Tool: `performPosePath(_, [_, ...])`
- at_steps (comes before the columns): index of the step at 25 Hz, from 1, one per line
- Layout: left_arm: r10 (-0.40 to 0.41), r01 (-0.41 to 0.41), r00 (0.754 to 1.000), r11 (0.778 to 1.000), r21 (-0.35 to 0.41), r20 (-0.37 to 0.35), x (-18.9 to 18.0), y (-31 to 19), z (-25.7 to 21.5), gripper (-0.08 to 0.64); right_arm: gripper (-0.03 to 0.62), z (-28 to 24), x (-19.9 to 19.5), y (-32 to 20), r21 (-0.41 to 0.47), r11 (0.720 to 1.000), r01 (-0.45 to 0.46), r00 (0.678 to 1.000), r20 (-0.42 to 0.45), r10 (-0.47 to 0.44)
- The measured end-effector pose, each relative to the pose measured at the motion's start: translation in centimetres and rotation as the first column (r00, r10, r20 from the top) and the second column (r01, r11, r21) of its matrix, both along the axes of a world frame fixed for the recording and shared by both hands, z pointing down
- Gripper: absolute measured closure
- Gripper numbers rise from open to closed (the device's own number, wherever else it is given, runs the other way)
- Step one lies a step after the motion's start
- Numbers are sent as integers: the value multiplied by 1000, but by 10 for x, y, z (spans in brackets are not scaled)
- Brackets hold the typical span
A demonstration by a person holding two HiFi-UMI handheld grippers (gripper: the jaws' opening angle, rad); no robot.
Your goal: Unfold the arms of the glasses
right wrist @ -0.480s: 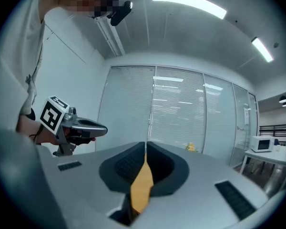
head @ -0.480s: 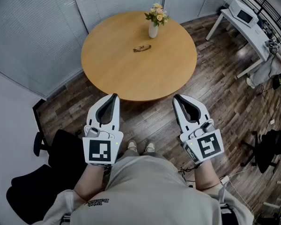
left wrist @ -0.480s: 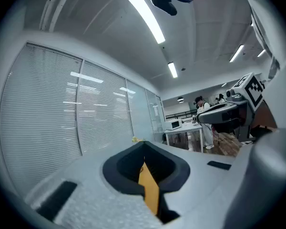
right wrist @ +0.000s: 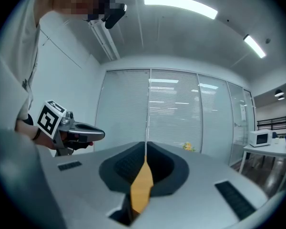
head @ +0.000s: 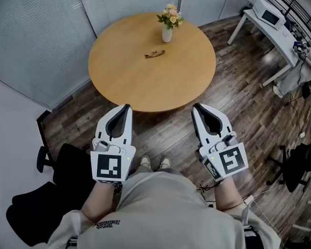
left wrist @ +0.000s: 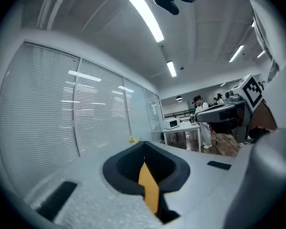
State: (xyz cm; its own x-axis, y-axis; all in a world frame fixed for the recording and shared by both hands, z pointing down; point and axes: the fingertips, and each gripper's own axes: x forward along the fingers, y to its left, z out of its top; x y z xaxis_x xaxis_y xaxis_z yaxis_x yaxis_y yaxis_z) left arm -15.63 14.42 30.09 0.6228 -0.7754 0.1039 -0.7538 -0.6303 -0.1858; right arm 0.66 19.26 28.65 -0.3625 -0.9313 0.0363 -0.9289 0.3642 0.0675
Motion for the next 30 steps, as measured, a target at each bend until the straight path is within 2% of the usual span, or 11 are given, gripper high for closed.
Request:
performPosePath(4, [11, -11, 999, 1000, 18, 34, 12, -1, 4, 538, 557, 2, 11, 0, 0, 1000, 9, 1000, 13, -9])
performPosePath(18, [-22, 21, 997, 1000, 13, 69, 51, 6, 14, 538, 557, 13, 50, 1, 6, 999, 43, 998, 40, -43])
performPosePath(30, [-24, 22, 996, 999, 25, 88, 62, -18, 19, 538, 557, 25, 60, -19, -15, 998, 53, 997, 56, -52])
